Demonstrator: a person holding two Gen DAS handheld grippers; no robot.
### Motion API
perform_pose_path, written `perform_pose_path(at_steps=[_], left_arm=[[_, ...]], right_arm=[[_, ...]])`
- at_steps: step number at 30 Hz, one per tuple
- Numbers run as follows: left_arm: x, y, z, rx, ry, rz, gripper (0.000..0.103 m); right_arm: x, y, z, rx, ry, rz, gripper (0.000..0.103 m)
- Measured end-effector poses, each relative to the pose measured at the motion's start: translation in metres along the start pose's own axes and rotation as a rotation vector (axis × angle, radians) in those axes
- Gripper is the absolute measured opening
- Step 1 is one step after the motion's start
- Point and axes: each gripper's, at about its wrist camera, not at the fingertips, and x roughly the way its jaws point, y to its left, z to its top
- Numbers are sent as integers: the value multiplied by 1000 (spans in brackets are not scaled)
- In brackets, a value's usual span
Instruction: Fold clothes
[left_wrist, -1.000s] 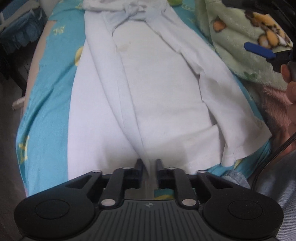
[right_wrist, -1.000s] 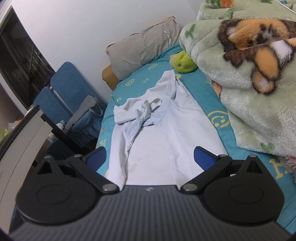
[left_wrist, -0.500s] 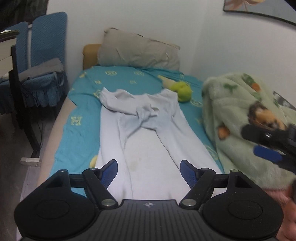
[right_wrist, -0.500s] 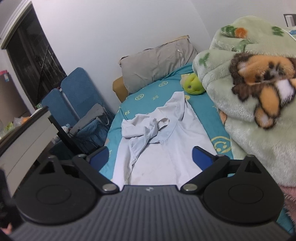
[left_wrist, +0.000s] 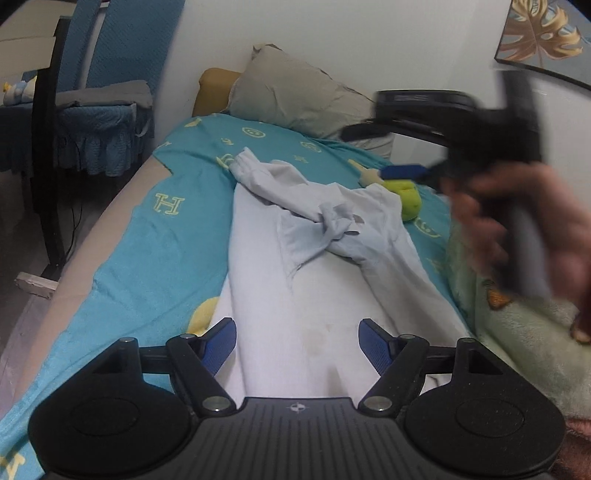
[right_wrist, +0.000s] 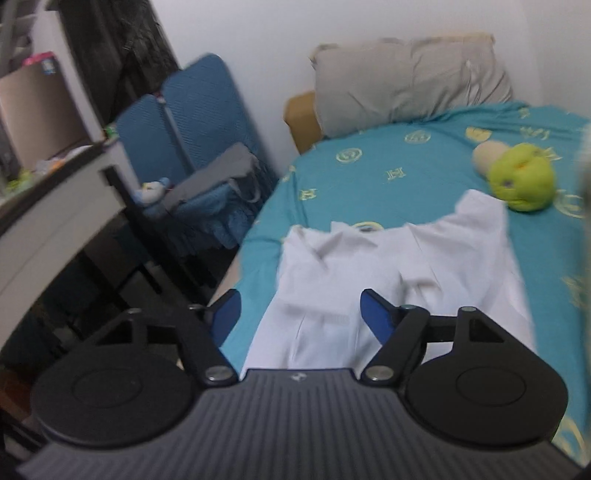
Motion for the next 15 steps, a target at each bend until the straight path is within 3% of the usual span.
perform_pose_path(at_steps=[3,7,9,11,13,15], left_arm=[[10,17,-2,-69,3,-30,75],[15,33,-4,-139,-35,-85,74],[20,37,-3,-148,-34,-88,74],[26,39,-4,-166,-16,-103,74],[31,38,-6,-168,4,-109,74],[29,36,-6,-165,-3,-107,74]], right_arm=[[62,-15,20,-14,10,-77,73],[121,-35,24,-34,93,-134,61],[141,-40,20,-55,144,-139,45],[152,-38,14,-92,194,-136,15],[150,-33,8,-128,179,-145,6],[135,-32,9,-111,89,-155,4]])
